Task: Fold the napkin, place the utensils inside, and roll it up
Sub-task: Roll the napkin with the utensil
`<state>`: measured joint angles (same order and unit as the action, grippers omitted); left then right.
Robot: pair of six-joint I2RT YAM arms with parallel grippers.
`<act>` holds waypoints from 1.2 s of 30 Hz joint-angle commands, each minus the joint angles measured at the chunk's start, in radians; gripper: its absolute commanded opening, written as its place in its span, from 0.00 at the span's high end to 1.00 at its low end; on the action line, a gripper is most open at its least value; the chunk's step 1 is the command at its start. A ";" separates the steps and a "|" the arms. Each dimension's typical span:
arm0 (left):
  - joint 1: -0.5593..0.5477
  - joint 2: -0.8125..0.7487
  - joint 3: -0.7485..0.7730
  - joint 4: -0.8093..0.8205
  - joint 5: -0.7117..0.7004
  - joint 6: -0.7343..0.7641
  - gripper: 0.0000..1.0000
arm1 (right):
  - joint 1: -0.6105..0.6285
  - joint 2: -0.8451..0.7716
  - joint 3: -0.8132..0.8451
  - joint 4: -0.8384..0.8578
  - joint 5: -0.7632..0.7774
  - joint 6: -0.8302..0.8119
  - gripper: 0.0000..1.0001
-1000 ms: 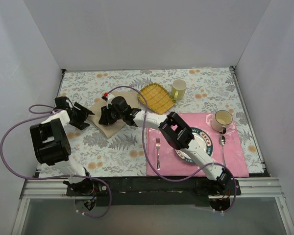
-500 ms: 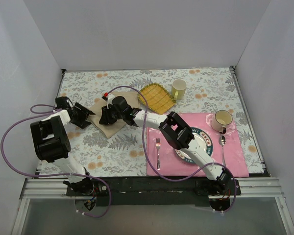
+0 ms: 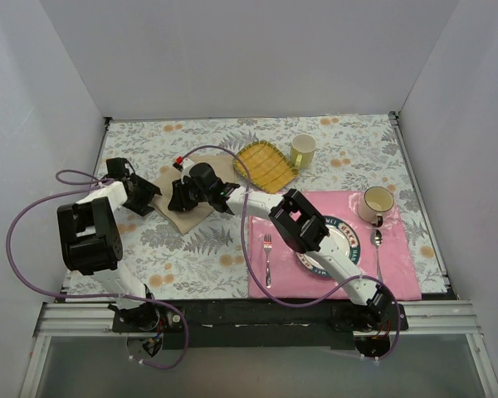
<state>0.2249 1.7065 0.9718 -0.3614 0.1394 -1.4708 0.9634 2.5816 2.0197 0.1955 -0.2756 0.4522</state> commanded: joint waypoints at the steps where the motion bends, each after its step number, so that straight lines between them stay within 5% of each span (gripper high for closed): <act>1: -0.002 0.005 -0.047 -0.151 -0.182 -0.049 0.45 | 0.006 0.008 0.001 -0.054 -0.017 -0.006 0.64; 6: -0.021 0.024 -0.022 -0.139 -0.106 -0.034 0.46 | 0.009 0.009 0.007 -0.064 -0.010 -0.017 0.64; 11: -0.084 0.045 0.013 -0.224 -0.207 -0.077 0.43 | 0.009 0.008 0.014 -0.084 -0.002 -0.037 0.64; 36: -0.194 0.095 0.010 -0.260 -0.276 -0.114 0.46 | 0.014 -0.017 0.025 -0.145 0.015 -0.118 0.58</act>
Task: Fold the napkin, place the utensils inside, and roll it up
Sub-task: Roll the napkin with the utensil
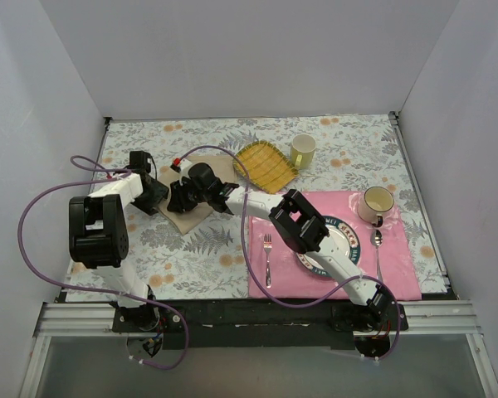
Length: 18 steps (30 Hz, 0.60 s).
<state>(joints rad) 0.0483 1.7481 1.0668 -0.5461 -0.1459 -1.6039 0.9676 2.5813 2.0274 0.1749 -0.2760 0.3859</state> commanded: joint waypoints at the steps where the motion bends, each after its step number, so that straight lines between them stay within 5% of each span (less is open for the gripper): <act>1: -0.019 0.039 -0.082 -0.071 0.015 0.038 0.44 | 0.013 -0.018 0.025 -0.143 0.024 -0.062 0.56; 10: 0.015 -0.119 0.019 -0.081 0.086 0.105 0.31 | 0.023 -0.095 0.090 -0.319 0.098 -0.188 0.32; 18: 0.188 -0.200 0.059 -0.084 0.176 0.064 0.30 | 0.057 -0.141 0.168 -0.442 0.193 -0.320 0.21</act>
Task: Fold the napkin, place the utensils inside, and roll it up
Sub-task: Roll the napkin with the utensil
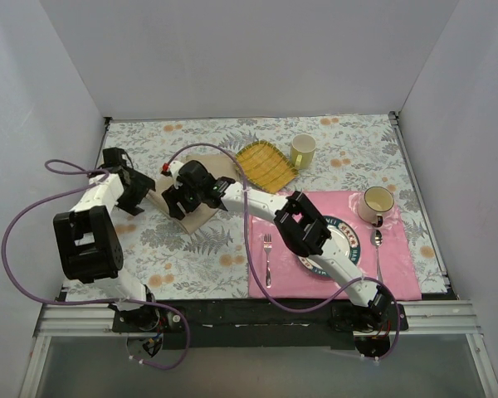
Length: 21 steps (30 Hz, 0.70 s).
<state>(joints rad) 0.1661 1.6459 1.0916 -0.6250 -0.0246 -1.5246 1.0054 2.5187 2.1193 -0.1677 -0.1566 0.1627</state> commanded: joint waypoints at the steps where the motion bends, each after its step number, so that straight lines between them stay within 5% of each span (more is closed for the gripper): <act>1: 0.079 -0.107 0.033 -0.004 0.058 -0.016 0.29 | 0.024 -0.080 0.093 -0.111 0.094 -0.121 0.18; 10: 0.145 -0.110 0.011 0.007 0.106 -0.029 0.29 | 0.127 -0.083 0.105 -0.176 0.342 -0.282 0.19; 21: 0.170 -0.135 0.019 0.005 0.114 -0.025 0.29 | 0.168 0.025 0.165 -0.116 0.462 -0.391 0.22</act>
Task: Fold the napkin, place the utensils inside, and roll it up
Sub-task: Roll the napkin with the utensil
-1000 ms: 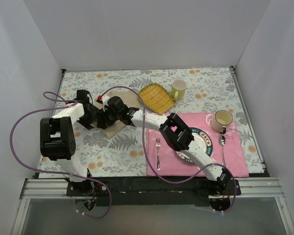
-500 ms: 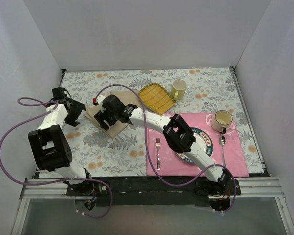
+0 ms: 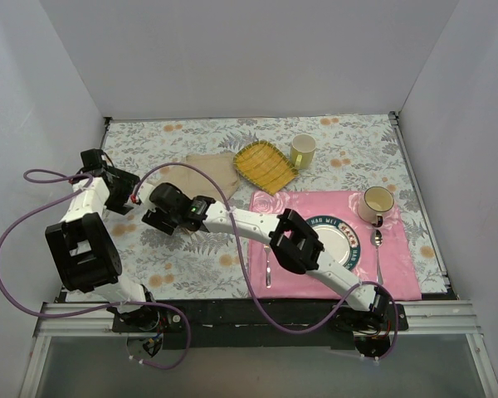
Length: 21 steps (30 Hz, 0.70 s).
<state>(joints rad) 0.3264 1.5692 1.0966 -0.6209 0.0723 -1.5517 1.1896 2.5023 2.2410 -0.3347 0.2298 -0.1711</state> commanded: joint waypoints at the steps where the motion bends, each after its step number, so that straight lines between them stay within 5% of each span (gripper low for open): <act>1: 0.010 -0.060 0.013 0.003 0.021 0.004 0.29 | -0.015 0.046 0.045 0.059 0.080 -0.067 0.22; 12: 0.019 -0.052 0.005 0.012 0.030 0.005 0.29 | -0.028 0.104 0.052 0.103 0.056 -0.081 0.26; 21: 0.033 -0.060 0.017 0.004 0.040 0.010 0.29 | -0.064 0.109 -0.007 0.086 -0.030 0.045 0.45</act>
<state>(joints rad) 0.3508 1.5642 1.0966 -0.6174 0.0967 -1.5505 1.1461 2.5938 2.2543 -0.2592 0.2344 -0.2016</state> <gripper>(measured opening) 0.705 0.582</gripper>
